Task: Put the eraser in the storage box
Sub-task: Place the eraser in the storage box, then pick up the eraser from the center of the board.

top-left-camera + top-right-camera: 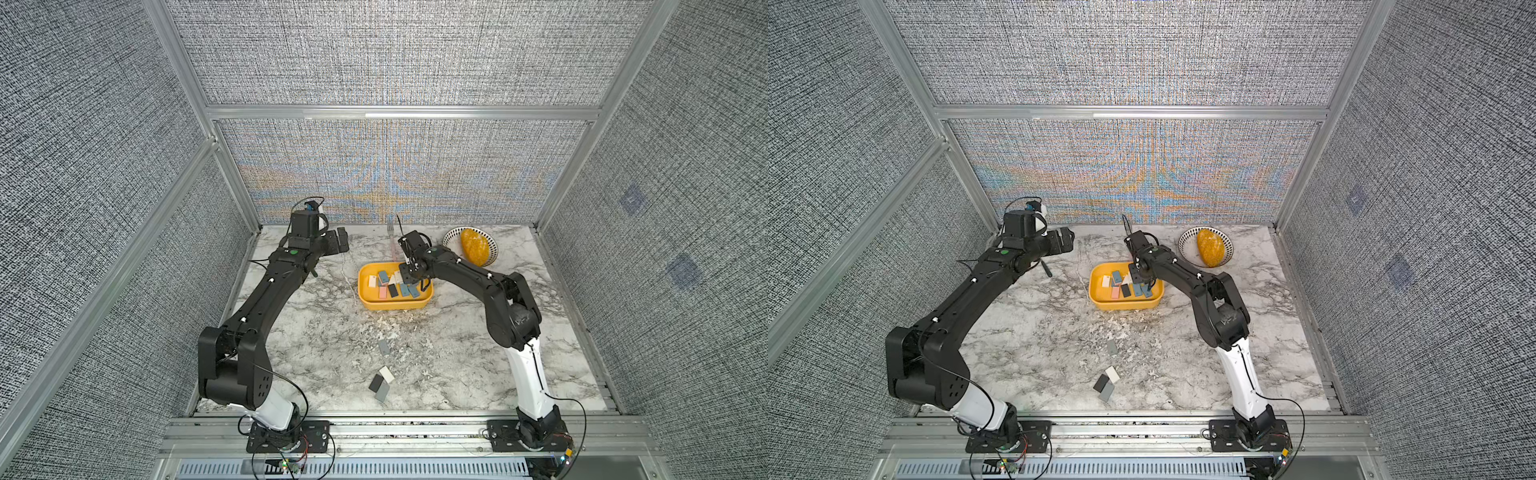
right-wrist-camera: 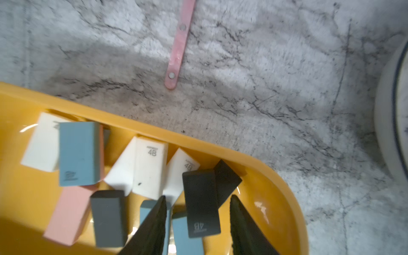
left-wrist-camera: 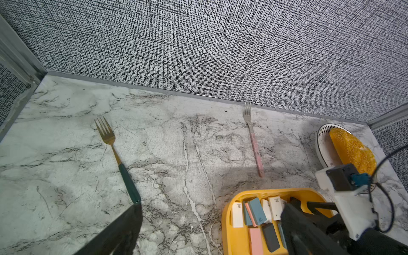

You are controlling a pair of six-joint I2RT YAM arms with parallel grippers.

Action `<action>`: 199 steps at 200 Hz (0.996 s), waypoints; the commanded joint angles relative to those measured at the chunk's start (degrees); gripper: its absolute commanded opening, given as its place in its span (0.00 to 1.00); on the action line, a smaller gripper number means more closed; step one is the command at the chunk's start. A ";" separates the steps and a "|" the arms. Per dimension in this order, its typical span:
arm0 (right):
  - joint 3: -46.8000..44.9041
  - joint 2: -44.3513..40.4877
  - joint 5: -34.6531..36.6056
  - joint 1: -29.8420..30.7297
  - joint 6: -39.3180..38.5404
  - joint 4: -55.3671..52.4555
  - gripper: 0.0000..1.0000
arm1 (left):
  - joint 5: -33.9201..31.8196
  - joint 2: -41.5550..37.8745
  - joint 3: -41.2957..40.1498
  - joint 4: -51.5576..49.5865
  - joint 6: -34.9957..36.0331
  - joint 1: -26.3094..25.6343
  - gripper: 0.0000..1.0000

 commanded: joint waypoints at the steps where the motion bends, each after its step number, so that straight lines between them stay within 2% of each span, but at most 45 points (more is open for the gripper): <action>1: -0.17 -2.41 1.04 0.62 0.36 0.79 0.50 | -0.06 -0.23 0.35 -0.51 0.19 0.03 1.00; 41: -6.09 -10.37 2.46 4.52 0.77 0.36 0.52 | -0.31 -0.48 0.18 -0.55 0.30 0.03 1.00; 86: -16.39 -19.24 0.57 14.06 6.00 -1.65 0.54 | -2.50 -2.28 -1.60 -1.34 0.99 0.12 1.00; 139: -24.87 -19.78 -2.59 24.17 10.74 -1.92 0.54 | -4.79 -5.57 -5.19 -1.02 -0.23 0.28 1.00; 199: -26.06 -16.34 -4.56 26.59 12.23 0.29 0.54 | -5.29 -8.36 -9.20 -0.13 -0.95 0.47 1.00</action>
